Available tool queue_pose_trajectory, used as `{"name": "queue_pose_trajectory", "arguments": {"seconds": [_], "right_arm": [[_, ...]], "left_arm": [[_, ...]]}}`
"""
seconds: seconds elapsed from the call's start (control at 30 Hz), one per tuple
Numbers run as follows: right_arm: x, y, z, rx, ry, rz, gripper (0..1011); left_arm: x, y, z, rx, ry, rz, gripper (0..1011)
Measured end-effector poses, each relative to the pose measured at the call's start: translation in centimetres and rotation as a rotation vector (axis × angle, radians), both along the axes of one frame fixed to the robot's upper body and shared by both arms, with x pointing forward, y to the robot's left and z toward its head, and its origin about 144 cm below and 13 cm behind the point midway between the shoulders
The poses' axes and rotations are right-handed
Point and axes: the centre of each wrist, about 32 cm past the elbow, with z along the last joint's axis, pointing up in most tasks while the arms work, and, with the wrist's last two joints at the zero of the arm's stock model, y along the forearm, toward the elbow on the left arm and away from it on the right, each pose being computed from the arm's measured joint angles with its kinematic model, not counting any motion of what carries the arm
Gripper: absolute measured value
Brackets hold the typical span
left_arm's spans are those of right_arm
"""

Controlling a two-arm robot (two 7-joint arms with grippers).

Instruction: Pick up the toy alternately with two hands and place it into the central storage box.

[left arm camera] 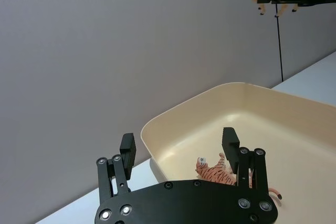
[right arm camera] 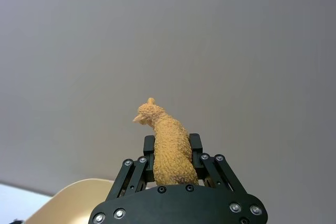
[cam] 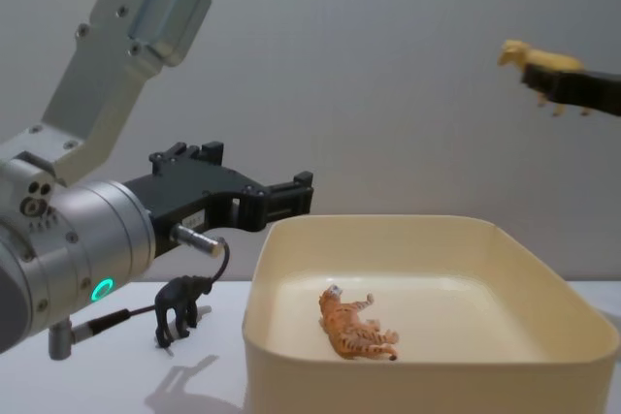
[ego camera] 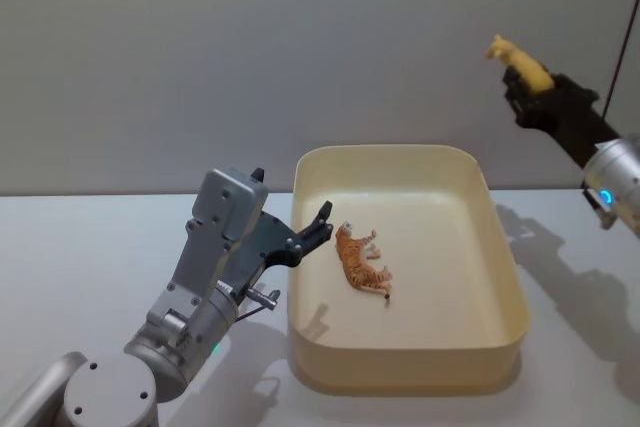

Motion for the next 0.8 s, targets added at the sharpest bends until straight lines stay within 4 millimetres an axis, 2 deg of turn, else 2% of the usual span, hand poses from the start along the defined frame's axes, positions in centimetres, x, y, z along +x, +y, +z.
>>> {"name": "queue_pose_trajectory", "arguments": {"seconds": [0.37,0.47,0.7,0.8], "right_arm": [[1.0,2.7,0.9,0.009,0.123,0.161,358],[1.3,3.6,1.0,0.006,0.167,0.208,397],[2.0,5.3,1.1,-0.002,0.25,0.293,650],[2.2,5.7,1.1,-0.004,0.266,0.311,709]], "left_arm": [[0.0,0.0,0.0,0.0,0.0,0.0,1001],[0.0,0.0,0.0,0.0,0.0,0.0,1001],[0.0,0.0,0.0,0.0,0.0,0.0,1001],[0.0,0.0,0.0,0.0,0.0,0.0,1001]]}}
